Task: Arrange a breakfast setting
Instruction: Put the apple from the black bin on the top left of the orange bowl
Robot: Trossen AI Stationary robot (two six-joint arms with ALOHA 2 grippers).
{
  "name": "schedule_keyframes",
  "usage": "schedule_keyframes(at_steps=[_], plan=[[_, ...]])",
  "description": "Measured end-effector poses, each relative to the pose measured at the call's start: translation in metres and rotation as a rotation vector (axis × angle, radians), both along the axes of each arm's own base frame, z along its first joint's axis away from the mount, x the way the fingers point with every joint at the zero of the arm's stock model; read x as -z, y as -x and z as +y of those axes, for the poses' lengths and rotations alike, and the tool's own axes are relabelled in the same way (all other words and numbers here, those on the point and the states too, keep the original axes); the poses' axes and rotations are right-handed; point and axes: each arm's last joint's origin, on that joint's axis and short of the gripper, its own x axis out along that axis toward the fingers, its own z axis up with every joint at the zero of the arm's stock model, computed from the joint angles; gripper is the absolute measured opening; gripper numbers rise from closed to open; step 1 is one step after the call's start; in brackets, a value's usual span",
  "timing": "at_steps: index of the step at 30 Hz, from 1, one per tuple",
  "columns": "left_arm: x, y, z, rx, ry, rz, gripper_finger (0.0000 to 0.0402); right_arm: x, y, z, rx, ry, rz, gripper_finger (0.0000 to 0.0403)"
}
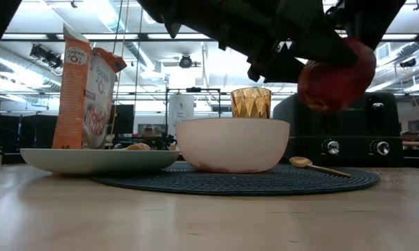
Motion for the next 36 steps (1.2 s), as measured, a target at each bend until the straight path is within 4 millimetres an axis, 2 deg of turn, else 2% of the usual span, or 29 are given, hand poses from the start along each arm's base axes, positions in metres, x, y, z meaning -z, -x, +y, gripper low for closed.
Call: schedule_keyframes(at_steps=[15, 22, 25, 30, 36], plan=[[0.0002, 0.0003, -0.0026, 0.002, -0.013, -0.010, 0.0375, -0.0006, -0.0021, -0.0006, -0.011, 0.001, -0.017, 0.0015], [0.0001, 0.0006, -0.0046, 0.018, -0.033, -0.012, 0.0319, -0.0007, -0.0020, -0.0004, -0.005, -0.007, -0.015, 0.0015], [0.0000, 0.0006, -0.0047, 0.013, -0.015, -0.013, 0.0329, -0.0008, -0.0019, -0.0004, -0.001, -0.008, -0.015, 0.0015], [-0.0001, 0.0004, -0.0047, 0.024, -0.032, -0.015, 0.0389, -0.0013, -0.0027, -0.0002, -0.001, -0.007, -0.024, 0.0015], [-0.0001, 0.0005, -0.0054, 0.026, -0.028, -0.016, 0.0376, -0.0014, -0.0027, -0.0004, -0.007, -0.005, -0.023, 0.0015]])
